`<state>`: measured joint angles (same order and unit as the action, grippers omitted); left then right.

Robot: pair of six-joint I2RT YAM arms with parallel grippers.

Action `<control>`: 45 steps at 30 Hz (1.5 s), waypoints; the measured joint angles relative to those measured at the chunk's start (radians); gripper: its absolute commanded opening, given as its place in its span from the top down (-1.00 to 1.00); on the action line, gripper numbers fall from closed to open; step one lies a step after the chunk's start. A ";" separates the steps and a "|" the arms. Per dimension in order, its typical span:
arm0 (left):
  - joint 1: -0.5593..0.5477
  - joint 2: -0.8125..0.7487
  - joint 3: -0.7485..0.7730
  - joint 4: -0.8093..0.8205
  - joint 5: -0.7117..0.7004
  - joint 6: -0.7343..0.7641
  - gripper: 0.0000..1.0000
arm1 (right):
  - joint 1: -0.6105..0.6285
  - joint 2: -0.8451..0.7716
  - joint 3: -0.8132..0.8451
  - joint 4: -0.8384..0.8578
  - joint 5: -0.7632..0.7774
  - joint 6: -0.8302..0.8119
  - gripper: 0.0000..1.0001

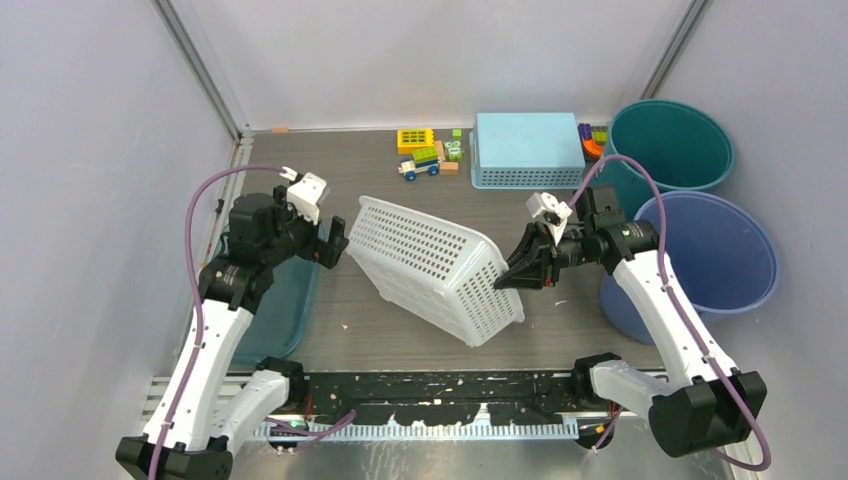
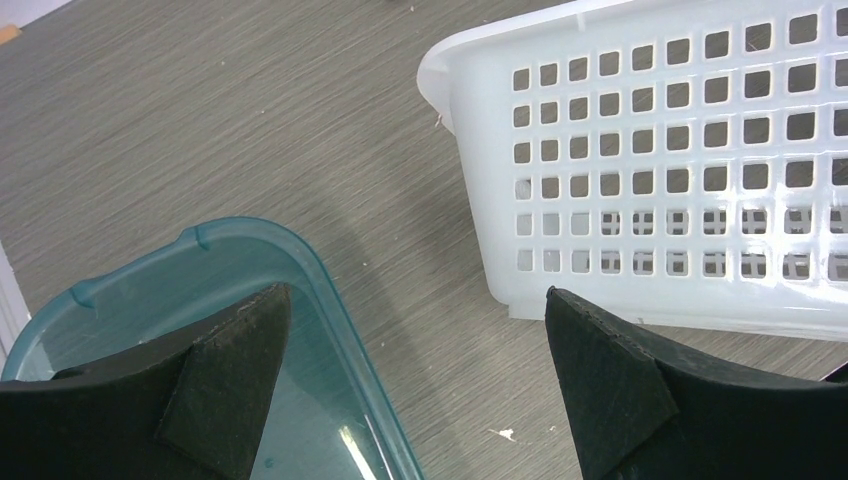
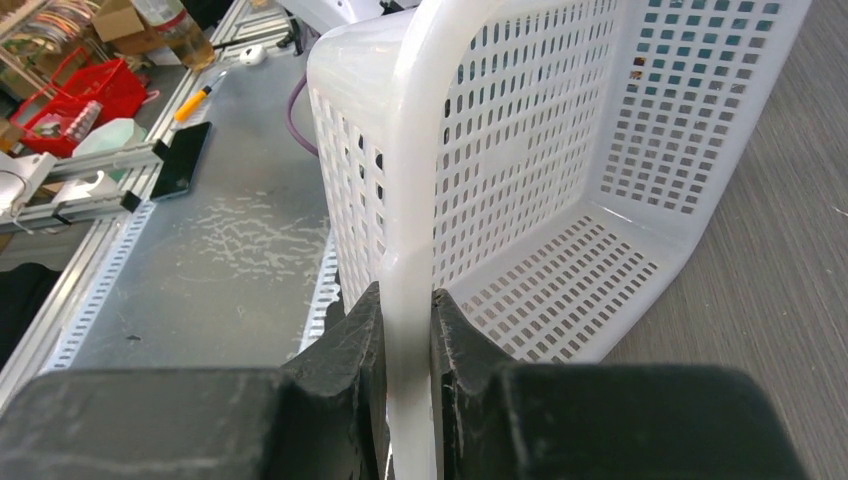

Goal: Turn the large container upside down

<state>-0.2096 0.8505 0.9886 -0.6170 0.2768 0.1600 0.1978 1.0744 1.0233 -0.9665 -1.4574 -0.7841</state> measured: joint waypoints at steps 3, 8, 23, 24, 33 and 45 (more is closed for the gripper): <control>0.000 -0.003 -0.004 0.004 0.002 -0.001 -0.99 | -0.005 0.019 0.018 -0.017 -0.005 0.000 0.98; 0.000 -0.004 -0.011 0.008 0.005 -0.004 -0.99 | -0.010 0.065 0.054 -0.055 -0.016 -0.002 0.98; 0.002 -0.004 -0.020 0.026 0.016 -0.008 -1.00 | -0.039 0.196 0.150 -0.197 -0.054 -0.035 0.98; 0.002 -0.004 -0.021 0.027 0.016 -0.010 -0.99 | -0.042 0.207 0.156 -0.209 -0.057 -0.042 0.98; 0.003 -0.004 -0.024 0.030 0.022 -0.023 -0.99 | -0.090 0.325 0.217 -0.372 -0.085 -0.124 0.98; 0.009 0.002 -0.026 0.034 0.023 -0.023 -0.99 | -0.136 0.406 0.243 -0.551 -0.089 -0.216 0.95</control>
<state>-0.2008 0.8528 0.9630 -0.5827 0.3000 0.1368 0.0616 1.4803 1.2663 -1.5173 -1.5463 -1.0004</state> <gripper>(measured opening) 0.996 0.217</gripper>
